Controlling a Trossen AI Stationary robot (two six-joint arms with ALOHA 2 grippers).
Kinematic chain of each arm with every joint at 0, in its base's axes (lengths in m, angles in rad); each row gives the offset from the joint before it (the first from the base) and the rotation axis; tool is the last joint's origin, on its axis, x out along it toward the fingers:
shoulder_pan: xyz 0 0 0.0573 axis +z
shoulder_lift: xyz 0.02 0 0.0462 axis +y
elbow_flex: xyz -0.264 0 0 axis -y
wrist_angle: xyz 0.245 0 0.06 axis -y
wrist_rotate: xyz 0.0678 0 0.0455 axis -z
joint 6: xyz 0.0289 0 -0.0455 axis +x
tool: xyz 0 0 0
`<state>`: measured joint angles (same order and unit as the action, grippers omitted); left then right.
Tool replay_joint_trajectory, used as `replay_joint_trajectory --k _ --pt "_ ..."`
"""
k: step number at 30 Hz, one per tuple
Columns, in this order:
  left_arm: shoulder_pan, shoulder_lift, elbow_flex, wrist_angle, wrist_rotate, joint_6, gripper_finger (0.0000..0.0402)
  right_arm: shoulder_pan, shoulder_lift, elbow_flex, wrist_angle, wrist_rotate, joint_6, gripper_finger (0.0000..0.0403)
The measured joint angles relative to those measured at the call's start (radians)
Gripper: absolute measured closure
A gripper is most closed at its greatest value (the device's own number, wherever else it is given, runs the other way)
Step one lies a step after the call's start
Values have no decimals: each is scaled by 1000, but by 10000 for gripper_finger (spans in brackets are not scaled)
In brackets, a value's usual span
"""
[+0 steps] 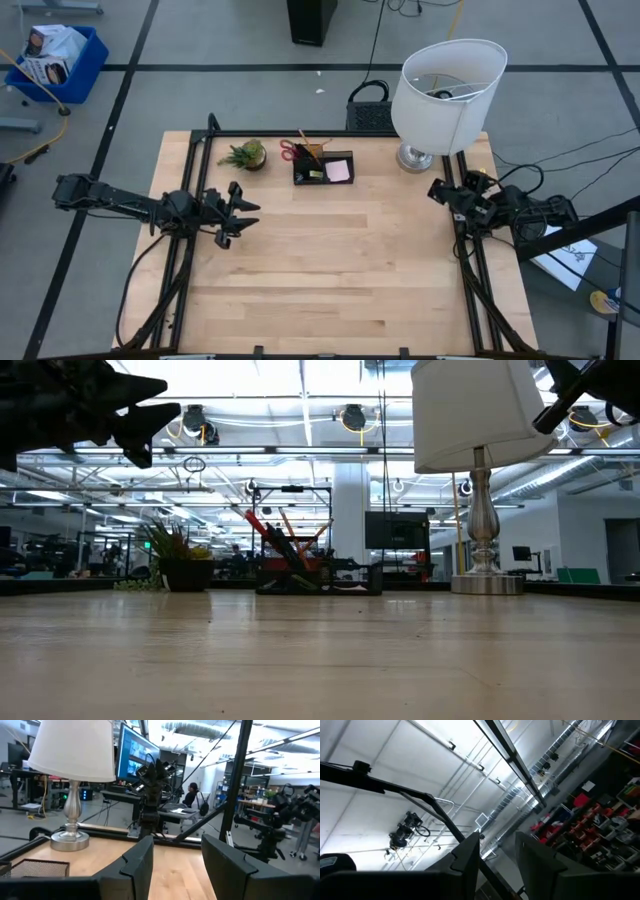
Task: Pick and place office supplies into organizer
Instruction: Return to Home Position
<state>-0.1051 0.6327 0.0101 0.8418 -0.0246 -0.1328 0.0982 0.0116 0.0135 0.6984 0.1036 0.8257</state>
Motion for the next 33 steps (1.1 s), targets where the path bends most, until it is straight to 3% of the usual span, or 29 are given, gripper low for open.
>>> replay_joint_trajectory --k 4,7,11,14,21,33 --pt "0 0 0 0 -1 -6 231 -1 0 0 1 6 -28 286" --pt "0 0 0 0 -11 7 231 -6 -1 0 -44 12 -246 286" --pt "0 0 0 0 -22 11 231 -5 0 0 -233 -174 -575 286" --pt "0 0 0 0 -22 27 231 -5 0 0 -400 -200 -733 286" --pt "0 0 0 0 -28 50 231 -5 1 1 -639 43 -785 286" --pt "0 2 0 -10 -29 21 231 -5 8 1 -633 76 -786 286"
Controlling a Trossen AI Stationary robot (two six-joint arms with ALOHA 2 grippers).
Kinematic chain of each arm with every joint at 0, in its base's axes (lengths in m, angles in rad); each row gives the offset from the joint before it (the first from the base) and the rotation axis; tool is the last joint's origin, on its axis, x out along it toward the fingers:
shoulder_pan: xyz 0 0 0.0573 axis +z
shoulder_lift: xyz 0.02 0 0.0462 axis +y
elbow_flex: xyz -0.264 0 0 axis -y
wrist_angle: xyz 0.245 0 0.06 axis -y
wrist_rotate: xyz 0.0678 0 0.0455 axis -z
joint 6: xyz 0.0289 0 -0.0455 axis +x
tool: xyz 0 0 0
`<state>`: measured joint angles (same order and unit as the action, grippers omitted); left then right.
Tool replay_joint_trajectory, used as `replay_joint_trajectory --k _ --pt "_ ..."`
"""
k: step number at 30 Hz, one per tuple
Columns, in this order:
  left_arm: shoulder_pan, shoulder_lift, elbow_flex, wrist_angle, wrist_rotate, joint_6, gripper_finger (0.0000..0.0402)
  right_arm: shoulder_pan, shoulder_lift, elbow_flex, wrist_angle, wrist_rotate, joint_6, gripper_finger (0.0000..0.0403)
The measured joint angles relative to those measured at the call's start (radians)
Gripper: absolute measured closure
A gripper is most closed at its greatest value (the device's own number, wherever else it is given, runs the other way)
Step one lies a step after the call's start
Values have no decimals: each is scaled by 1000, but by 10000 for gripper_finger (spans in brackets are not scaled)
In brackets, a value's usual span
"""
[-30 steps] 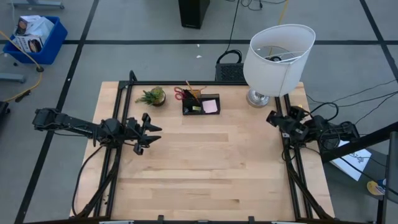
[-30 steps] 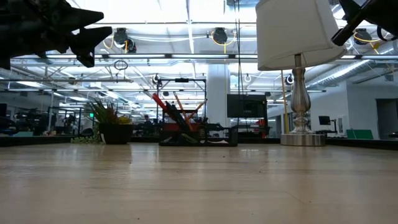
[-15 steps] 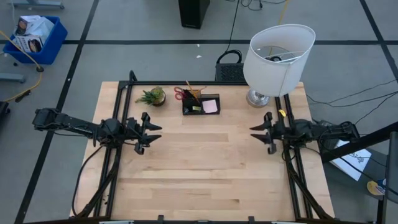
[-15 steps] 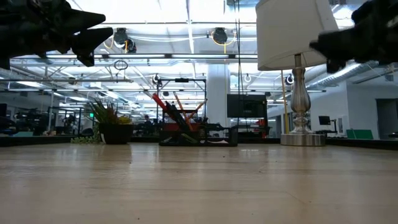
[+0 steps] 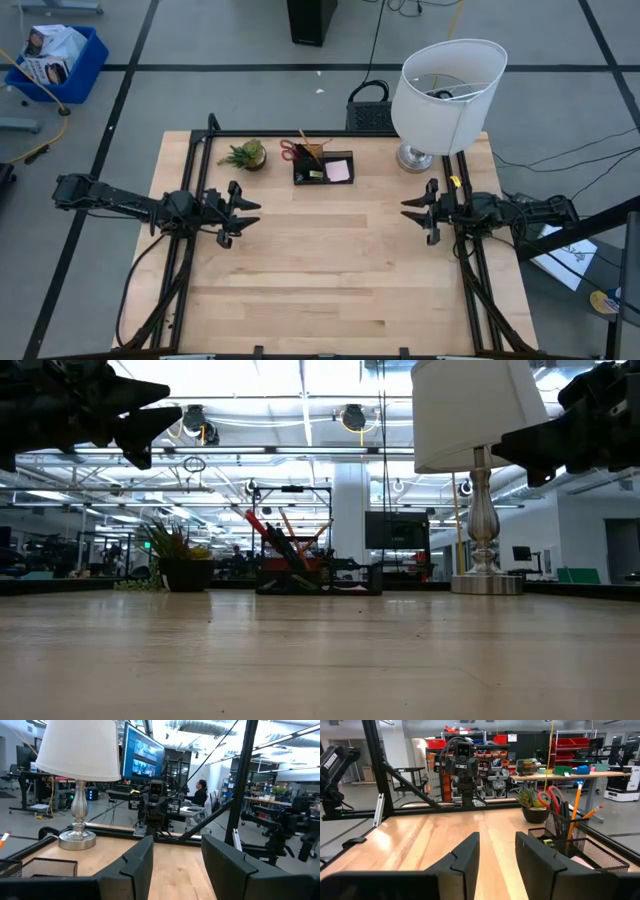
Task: Pick and place office supplies into organizer
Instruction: Return to Home Position
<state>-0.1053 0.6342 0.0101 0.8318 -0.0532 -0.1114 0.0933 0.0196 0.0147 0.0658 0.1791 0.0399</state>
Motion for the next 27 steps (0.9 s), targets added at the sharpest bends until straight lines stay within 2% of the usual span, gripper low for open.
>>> replay_joint_trajectory --k 27 --pt "0 0 0 0 0 -1 231 0 0 0 19 1 0 286"
